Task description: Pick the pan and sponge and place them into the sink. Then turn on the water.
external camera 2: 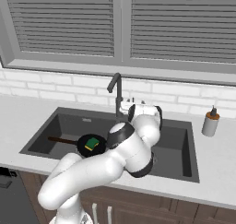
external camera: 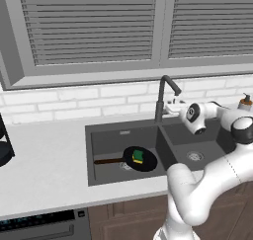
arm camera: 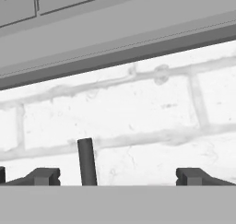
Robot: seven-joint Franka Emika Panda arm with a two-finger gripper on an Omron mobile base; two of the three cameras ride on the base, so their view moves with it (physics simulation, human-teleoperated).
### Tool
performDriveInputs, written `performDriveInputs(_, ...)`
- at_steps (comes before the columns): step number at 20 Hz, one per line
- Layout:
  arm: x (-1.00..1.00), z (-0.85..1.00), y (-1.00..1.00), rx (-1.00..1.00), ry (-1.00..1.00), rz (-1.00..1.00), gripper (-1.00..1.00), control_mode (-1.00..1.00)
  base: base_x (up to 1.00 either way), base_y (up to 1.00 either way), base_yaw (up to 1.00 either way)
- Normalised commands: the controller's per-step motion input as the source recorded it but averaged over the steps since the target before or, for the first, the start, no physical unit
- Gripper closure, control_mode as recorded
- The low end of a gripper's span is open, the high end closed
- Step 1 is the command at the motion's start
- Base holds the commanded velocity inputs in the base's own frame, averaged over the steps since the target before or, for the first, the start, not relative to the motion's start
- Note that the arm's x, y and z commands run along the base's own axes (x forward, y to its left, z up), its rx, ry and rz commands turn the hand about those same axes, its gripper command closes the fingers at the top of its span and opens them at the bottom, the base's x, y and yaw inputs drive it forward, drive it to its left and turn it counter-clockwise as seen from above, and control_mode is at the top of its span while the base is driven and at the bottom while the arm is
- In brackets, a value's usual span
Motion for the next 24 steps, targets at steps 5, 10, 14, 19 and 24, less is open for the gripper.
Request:
performDriveInputs(5, 0.16, 0.0, 0.0, 0.0, 0.0, 0.0, -1.0, -1.0, 0.0, 0.0, 0.0)
performDriveInputs(10, 0.07, 0.0, 0.0, 0.0, 0.0, 0.0, -1.0, -1.0, 0.0, 0.0, 0.0)
performDriveInputs(14, 0.0, 0.0, -0.36, 0.0, 0.0, 0.0, -1.0, -1.0, 0.0, 0.0, 0.0)
performDriveInputs(19, 0.0, 0.0, -0.29, 0.0, 0.01, 0.0, -1.0, -1.0, 0.0, 0.0, 0.0)
performDriveInputs(24, 0.0, 0.0, -0.23, 0.0, 0.03, 0.0, -1.0, -1.0, 0.0, 0.0, 0.0)
